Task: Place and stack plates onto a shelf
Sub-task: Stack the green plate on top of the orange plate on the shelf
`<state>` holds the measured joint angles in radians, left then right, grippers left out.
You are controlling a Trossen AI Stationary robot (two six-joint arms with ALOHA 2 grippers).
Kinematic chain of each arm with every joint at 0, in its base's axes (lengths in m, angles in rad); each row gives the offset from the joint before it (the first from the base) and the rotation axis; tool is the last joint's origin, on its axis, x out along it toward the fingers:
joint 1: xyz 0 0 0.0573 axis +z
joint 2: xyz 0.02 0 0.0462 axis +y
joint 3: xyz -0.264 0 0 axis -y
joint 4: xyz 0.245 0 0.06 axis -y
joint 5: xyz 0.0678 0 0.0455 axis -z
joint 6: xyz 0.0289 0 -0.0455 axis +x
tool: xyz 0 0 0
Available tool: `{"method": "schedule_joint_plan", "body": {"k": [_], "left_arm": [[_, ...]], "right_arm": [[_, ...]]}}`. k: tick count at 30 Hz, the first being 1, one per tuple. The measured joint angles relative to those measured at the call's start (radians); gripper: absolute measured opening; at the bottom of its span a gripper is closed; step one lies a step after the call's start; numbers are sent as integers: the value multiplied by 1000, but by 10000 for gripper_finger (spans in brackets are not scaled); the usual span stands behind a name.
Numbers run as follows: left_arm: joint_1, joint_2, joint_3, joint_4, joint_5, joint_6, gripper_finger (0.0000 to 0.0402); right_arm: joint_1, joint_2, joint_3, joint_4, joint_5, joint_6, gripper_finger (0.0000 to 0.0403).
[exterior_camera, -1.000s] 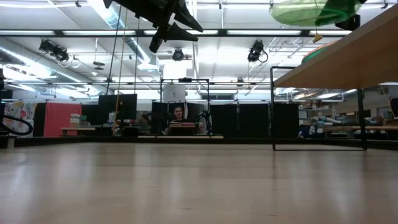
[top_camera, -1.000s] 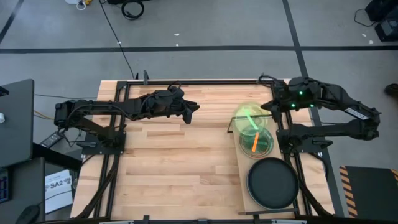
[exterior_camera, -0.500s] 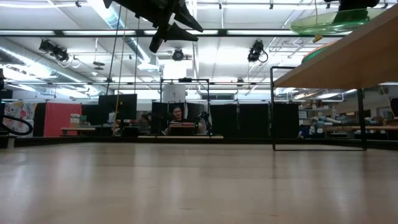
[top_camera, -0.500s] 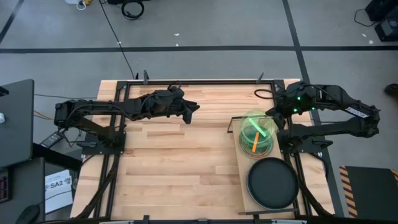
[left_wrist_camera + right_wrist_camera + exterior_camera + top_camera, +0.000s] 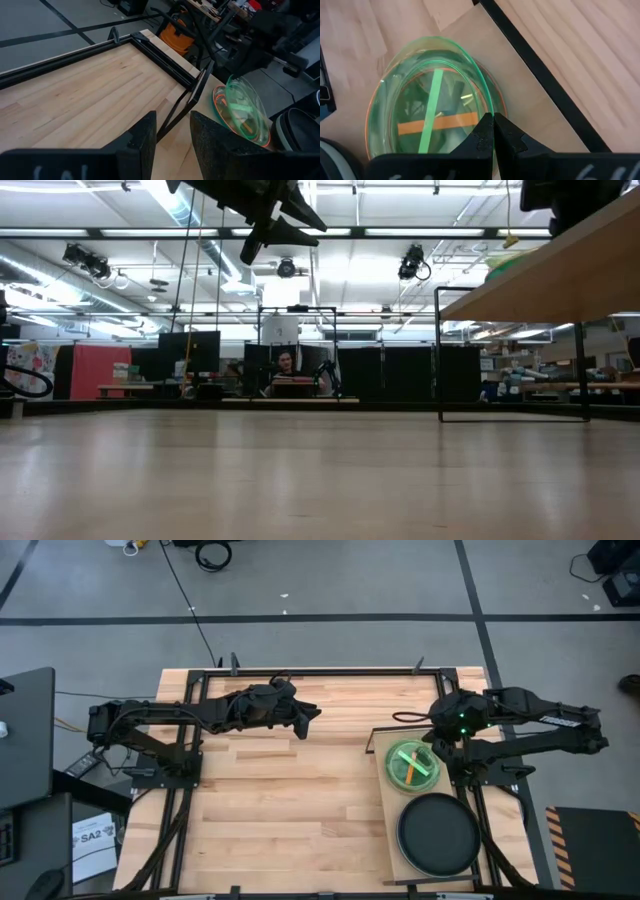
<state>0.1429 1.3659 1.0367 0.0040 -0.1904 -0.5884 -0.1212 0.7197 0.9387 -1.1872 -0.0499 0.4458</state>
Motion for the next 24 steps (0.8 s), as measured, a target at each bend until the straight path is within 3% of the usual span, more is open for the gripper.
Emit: {"method": "schedule_joint_plan", "body": {"k": [24], "left_arm": [[0,0,0,0,0,0,126]], "right_arm": [[4,0,0,12,-22,23,49]]}}
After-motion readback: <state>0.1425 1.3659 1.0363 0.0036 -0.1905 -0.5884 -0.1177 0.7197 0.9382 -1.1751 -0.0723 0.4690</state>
